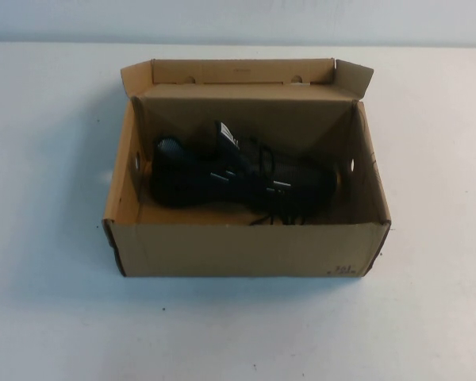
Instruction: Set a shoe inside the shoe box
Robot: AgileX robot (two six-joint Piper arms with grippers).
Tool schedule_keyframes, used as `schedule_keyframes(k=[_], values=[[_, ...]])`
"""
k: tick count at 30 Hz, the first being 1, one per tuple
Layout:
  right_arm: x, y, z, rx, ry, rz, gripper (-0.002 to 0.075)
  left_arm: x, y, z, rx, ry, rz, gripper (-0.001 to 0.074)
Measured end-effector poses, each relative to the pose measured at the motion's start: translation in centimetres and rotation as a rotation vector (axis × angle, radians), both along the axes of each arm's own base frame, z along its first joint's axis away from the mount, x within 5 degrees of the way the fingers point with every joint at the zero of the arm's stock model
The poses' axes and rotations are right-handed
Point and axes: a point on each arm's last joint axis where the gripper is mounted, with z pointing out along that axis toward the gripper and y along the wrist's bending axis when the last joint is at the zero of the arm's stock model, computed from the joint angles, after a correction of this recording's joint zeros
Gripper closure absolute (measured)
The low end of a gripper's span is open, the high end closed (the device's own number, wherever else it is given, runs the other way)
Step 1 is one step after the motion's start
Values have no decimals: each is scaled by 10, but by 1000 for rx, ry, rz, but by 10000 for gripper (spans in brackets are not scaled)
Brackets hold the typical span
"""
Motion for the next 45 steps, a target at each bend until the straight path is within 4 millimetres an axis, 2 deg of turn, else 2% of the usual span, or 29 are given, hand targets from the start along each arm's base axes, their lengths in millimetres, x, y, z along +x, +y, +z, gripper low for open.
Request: schedule_keyframes(k=[21, 26, 33, 36, 45], values=[[-2, -2, 1, 12, -8, -6, 742, 0, 0, 0, -1, 3, 0, 736], [-6, -20, 7, 92, -30, -144, 742, 0, 0, 0, -3, 3, 1, 736], [-12, -44, 9, 82, -117, -383, 742, 0, 0, 0, -3, 3, 1, 736], [-19, -49, -6, 79, -122, -427, 742, 0, 0, 0, -3, 3, 1, 736], [-33, -53, -88, 69, -79, -453, 742, 0, 0, 0, -3, 3, 1, 736]])
